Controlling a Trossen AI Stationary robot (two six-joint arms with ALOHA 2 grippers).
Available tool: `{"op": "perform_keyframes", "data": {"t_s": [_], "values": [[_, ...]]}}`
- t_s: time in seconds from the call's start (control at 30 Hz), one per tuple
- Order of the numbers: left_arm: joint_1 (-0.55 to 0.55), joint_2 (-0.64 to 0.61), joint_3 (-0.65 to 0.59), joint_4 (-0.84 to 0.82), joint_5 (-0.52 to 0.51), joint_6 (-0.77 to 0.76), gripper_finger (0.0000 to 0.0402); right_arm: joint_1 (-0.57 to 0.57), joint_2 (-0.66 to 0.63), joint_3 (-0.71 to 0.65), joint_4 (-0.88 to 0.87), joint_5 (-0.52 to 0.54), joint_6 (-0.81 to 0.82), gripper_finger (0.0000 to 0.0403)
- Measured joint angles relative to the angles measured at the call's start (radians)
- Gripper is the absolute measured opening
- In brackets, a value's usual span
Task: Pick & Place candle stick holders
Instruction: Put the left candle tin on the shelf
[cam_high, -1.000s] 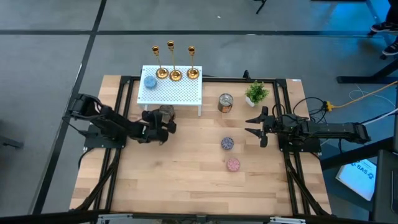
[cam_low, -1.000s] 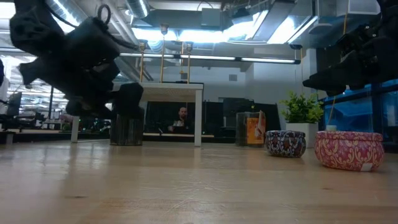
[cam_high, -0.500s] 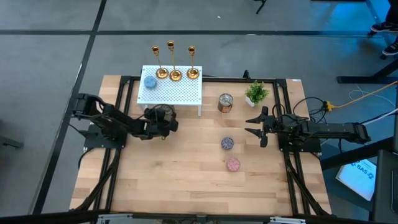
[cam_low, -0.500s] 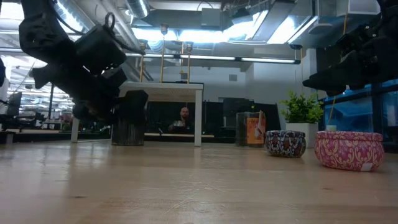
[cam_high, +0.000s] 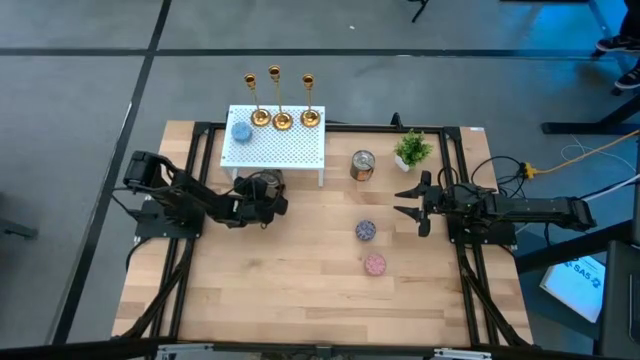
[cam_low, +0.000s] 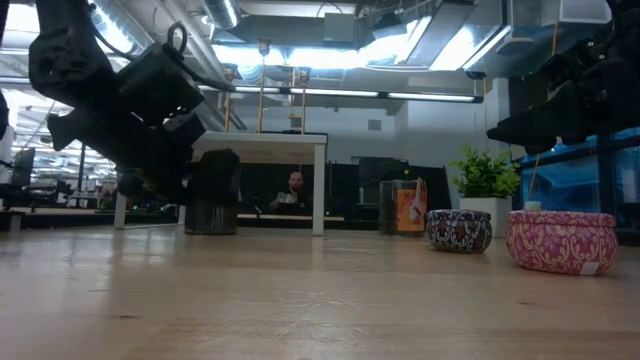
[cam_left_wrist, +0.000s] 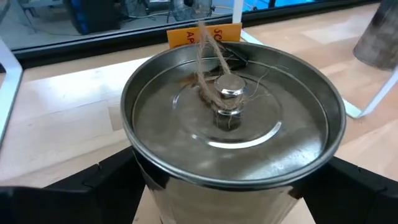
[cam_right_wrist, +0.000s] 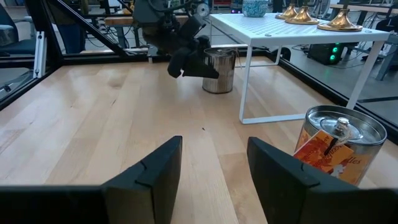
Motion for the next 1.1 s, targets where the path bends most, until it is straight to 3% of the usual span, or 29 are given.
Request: {"op": "perform_keyframes", "data": {"t_s": [0.9,1.1], "values": [[-0.16,-0.007,0.0,-0.025,0.001,-0.004,0.0352,0.0,0.0,0.0,0.0,0.0,0.0,0.0185],[-0.202,-0.103,-0.001,-0.109,0.086,-0.007,0.0352,0.0,0.0,0.0,0.0,0.001,0.0,0.0185]]}}
